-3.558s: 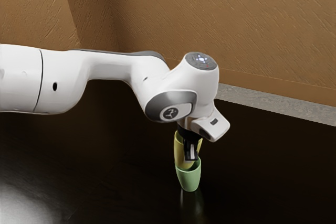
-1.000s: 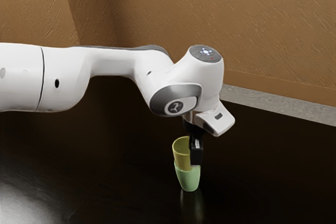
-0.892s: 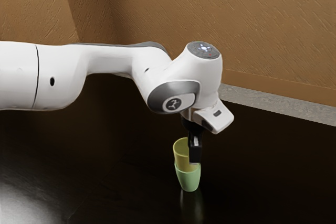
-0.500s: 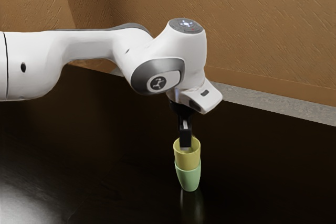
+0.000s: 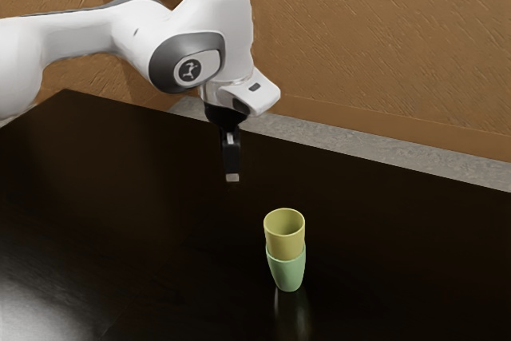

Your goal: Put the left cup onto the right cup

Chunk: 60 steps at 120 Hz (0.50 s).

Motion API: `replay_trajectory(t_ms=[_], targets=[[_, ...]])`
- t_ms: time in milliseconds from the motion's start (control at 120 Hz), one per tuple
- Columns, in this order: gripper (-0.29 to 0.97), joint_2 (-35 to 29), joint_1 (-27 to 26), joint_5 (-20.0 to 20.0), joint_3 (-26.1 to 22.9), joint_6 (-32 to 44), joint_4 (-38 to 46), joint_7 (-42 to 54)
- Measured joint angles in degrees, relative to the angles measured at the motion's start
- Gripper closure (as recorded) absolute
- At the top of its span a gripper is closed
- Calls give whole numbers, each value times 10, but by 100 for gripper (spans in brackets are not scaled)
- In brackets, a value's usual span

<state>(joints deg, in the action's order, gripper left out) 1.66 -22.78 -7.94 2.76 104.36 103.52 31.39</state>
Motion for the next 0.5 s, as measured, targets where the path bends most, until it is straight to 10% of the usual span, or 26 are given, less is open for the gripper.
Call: replay_trajectory(t_ms=[500], targets=[[0, -10, 81, -3, 85, -83, -84, 78]])
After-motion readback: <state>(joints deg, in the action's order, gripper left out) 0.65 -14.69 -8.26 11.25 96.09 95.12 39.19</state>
